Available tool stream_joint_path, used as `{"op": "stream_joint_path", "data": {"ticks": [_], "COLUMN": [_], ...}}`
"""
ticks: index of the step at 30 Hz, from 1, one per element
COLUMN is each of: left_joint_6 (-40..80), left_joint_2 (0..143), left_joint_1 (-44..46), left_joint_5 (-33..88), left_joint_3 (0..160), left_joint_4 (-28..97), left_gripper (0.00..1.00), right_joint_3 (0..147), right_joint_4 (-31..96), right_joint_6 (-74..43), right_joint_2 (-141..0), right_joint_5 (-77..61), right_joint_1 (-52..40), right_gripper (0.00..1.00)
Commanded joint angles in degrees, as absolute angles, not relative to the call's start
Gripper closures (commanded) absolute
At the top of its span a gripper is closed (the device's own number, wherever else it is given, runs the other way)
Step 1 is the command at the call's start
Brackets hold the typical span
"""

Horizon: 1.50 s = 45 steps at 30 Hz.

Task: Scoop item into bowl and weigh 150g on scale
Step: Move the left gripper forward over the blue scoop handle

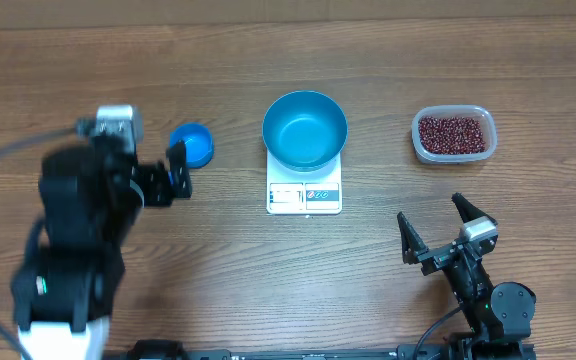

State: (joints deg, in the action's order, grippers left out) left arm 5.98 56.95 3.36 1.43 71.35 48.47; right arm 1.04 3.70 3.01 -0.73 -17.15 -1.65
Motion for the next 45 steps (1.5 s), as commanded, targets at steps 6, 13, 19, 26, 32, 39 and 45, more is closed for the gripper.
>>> {"op": "stream_joint_path", "data": {"ticks": [6, 13, 19, 26, 32, 39, 45], "left_joint_6": [6.44, 6.42, 7.73, 9.98, 11.86, 11.84, 12.86], "left_joint_2": [75.77, 83.77, 88.05, 92.07, 93.73, 96.44, 98.8], "left_joint_1": [3.03, 3.03, 3.42, 4.14, 3.53, 3.38, 3.38], "left_joint_5": [11.49, 14.87, 14.98, 6.81, 1.02, 1.06, 1.08], "left_joint_3": [88.68, 88.66, 88.66, 88.66, 88.66, 88.64, 88.64], "left_joint_4": [57.91, 56.53, 56.51, 56.84, 56.82, 56.82, 57.28], "left_gripper": [0.0, 0.0, 0.96, 0.96, 0.92, 0.95, 0.96], "right_joint_3": [0.45, 0.45, 0.45, 0.45, 0.45, 0.45, 0.45], "right_joint_4": [3.36, 3.36, 3.36, 3.36, 3.36, 3.36, 3.36], "right_joint_6": [3.09, 3.09, 3.09, 3.09, 3.09, 3.09, 3.09], "right_joint_2": [-0.16, -0.16, -0.16, -0.16, -0.16, -0.16, -0.16], "right_joint_5": [-16.6, -16.6, -16.6, -16.6, -16.6, -16.6, -16.6], "right_joint_1": [-2.13, -2.13, -2.13, -2.13, -2.13, -2.13, -2.13], "right_gripper": [0.0, 0.0, 0.0, 0.0, 0.0, 0.0, 0.0]}}
